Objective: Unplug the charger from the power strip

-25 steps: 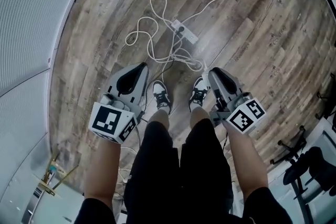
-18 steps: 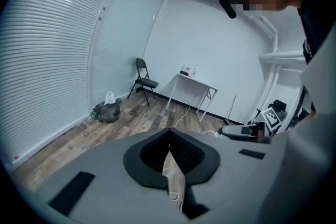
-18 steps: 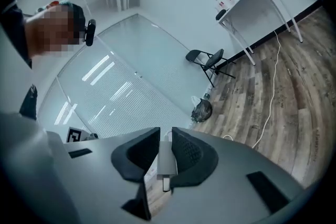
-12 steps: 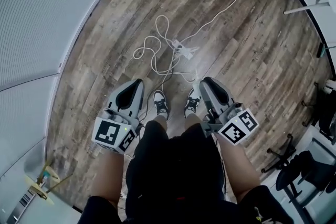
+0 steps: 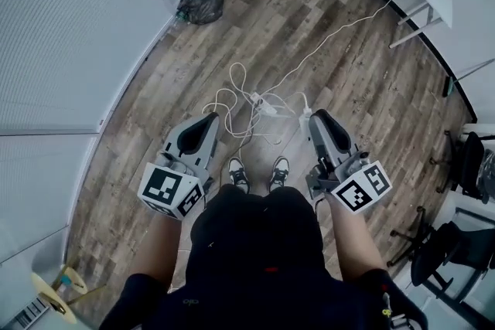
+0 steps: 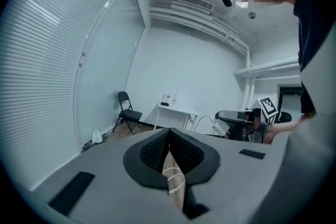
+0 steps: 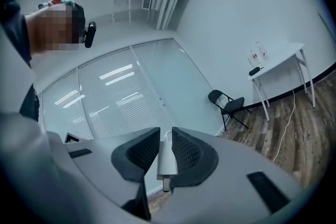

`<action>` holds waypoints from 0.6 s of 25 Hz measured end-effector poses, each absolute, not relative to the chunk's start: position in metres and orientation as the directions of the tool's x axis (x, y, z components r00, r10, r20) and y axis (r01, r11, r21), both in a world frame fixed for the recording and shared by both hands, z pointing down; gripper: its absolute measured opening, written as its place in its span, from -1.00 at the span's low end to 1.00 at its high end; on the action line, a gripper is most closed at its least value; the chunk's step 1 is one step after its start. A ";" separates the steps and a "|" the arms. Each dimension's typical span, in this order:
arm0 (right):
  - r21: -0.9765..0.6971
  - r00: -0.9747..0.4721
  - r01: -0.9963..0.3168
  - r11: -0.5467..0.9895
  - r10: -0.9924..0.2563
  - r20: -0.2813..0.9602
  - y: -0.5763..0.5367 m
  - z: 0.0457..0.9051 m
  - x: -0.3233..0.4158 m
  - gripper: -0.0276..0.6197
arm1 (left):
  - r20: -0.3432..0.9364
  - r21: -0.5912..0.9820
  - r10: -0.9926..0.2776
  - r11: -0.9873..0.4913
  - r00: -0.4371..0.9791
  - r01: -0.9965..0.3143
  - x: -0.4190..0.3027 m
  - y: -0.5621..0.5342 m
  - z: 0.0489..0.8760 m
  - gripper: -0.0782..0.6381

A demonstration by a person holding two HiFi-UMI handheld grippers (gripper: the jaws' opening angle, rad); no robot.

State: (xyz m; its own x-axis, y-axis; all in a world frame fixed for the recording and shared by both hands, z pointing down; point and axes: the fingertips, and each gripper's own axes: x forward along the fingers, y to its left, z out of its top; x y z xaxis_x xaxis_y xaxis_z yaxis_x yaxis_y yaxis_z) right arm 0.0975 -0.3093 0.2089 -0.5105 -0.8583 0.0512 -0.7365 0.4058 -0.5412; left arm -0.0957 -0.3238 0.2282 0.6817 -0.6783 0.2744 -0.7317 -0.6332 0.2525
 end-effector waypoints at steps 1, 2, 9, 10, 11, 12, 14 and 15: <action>-0.532 -0.510 -0.738 0.415 -0.859 0.038 -0.306 0.197 0.097 -0.66 | 0.265 0.244 -0.684 -0.635 0.680 -0.733 -0.098 -0.322 0.215 -0.72; -0.526 -0.512 -0.737 0.425 -0.859 0.024 -0.302 0.185 0.097 -0.66 | 0.257 0.236 -0.690 -0.634 0.677 -0.736 -0.099 -0.319 0.203 -0.72; -0.481 -0.535 -0.723 0.496 -0.842 -0.063 -0.270 0.132 0.119 -0.67 | 0.198 0.197 -0.727 -0.627 0.657 -0.754 -0.067 -0.287 0.153 -0.72; -0.471 -0.540 -0.723 0.505 -0.839 -0.071 -0.263 0.126 0.125 -0.66 | 0.193 0.196 -0.732 -0.623 0.653 -0.757 -0.059 -0.279 0.149 -0.72; -0.460 -0.546 -0.723 0.516 -0.834 -0.077 -0.257 0.121 0.131 -0.67 | 0.187 0.195 -0.737 -0.620 0.649 -0.760 -0.049 -0.270 0.145 -0.72; -0.448 -0.553 -0.723 0.527 -0.829 -0.084 -0.250 0.114 0.139 -0.67 | 0.182 0.191 -0.742 -0.617 0.645 -0.763 -0.039 -0.261 0.140 -0.72; -0.423 -0.564 -0.723 0.546 -0.820 -0.094 -0.240 0.101 0.155 -0.66 | 0.168 0.172 -0.751 -0.615 0.638 -0.769 -0.018 -0.245 0.128 -0.72; -0.412 -0.568 -0.724 0.554 -0.817 -0.098 -0.237 0.096 0.163 -0.66 | 0.159 0.162 -0.757 -0.613 0.634 -0.773 -0.009 -0.238 0.122 -0.72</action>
State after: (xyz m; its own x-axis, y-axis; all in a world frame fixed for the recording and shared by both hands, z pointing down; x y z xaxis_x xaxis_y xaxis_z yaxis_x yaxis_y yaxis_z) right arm 0.1626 -0.2366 0.0959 -0.5685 -0.8168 -0.0985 -0.7240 0.5536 -0.4115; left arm -0.0090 -0.2385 0.1220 0.6336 -0.7571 0.1594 -0.7733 -0.6130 0.1620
